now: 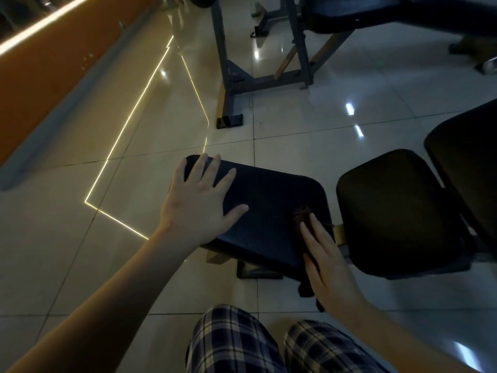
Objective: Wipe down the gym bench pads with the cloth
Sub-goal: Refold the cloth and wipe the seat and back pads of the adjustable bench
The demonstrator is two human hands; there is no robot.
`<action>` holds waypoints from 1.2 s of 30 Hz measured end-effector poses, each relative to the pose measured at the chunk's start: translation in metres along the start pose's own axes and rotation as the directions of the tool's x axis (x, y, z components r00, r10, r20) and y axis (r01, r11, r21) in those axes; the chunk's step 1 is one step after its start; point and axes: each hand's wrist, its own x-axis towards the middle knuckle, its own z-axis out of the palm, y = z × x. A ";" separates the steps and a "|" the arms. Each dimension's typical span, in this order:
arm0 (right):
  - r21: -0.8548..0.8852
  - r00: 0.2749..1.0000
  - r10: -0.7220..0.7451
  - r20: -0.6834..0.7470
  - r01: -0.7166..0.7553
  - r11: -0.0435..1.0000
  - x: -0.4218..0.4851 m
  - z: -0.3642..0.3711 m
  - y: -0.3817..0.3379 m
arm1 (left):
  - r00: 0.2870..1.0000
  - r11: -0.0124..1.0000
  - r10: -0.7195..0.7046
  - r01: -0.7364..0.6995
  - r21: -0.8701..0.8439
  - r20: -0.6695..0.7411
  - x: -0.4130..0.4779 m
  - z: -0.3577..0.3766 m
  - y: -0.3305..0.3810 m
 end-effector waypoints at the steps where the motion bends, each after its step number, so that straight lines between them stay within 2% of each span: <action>1: 0.013 1.000 0.004 0.000 -0.004 1.000 0.003 0.001 0.000 | 1.000 1.000 0.000 0.000 -0.005 -0.001 0.000 0.000 0.000; 5: 0.104 0.987 0.154 -0.051 -0.148 0.984 0.055 -0.002 0.002 | 0.997 0.997 -0.015 0.009 -0.082 -0.071 0.001 0.002 -0.001; 9: 0.144 0.895 0.431 -0.117 -0.414 0.899 0.131 -0.009 0.021 | 0.982 0.976 -0.047 0.006 -0.220 -0.184 0.002 0.009 -0.003; 12: 0.145 0.860 0.492 -0.135 -0.475 0.868 0.144 -0.009 0.020 | 0.976 0.967 -0.066 0.011 -0.253 -0.207 0.002 0.010 -0.003; 15: 0.106 0.905 0.406 -0.128 -0.395 0.913 0.112 -0.006 -0.005 | 0.968 0.967 -0.079 0.016 -0.254 -0.240 -0.002 0.012 -0.002; 19: 0.101 0.993 0.115 -0.025 -0.112 0.989 0.044 0.012 -0.056 | 0.966 0.967 -0.100 0.037 -0.254 -0.239 -0.004 0.011 0.000; 21: 0.095 1.000 -0.022 0.018 0.020 0.995 0.038 0.019 -0.077 | 0.955 0.965 -0.135 0.065 -0.254 -0.266 -0.005 0.010 -0.001; 25: 0.207 0.985 -0.167 0.037 0.155 0.966 0.100 0.025 -0.115 | 0.914 0.939 -0.221 0.105 -0.329 -0.340 -0.007 0.007 -0.002; 28: 0.363 0.993 -0.112 0.036 0.092 0.927 0.154 0.025 -0.129 | 0.909 0.912 -0.262 0.123 -0.391 -0.325 -0.006 0.005 -0.003; 30: 0.302 0.997 -0.064 0.050 0.046 0.952 0.178 0.026 -0.124 | 0.916 0.920 -0.243 0.113 -0.374 -0.320 -0.005 0.007 -0.003; 32: 0.206 0.996 -0.087 0.027 0.080 0.975 0.185 0.029 -0.114 | 0.923 0.929 -0.230 0.115 -0.351 -0.307 -0.005 0.008 -0.003; 34: 0.184 0.995 -0.101 -0.017 0.102 0.978 0.180 0.029 -0.099 | 0.929 0.932 -0.231 0.127 -0.338 -0.290 -0.005 0.008 -0.004; 36: 0.166 0.998 -0.038 -0.047 0.045 0.985 0.164 0.020 -0.073 | 0.932 0.933 -0.230 0.130 -0.334 -0.279 -0.006 0.008 -0.003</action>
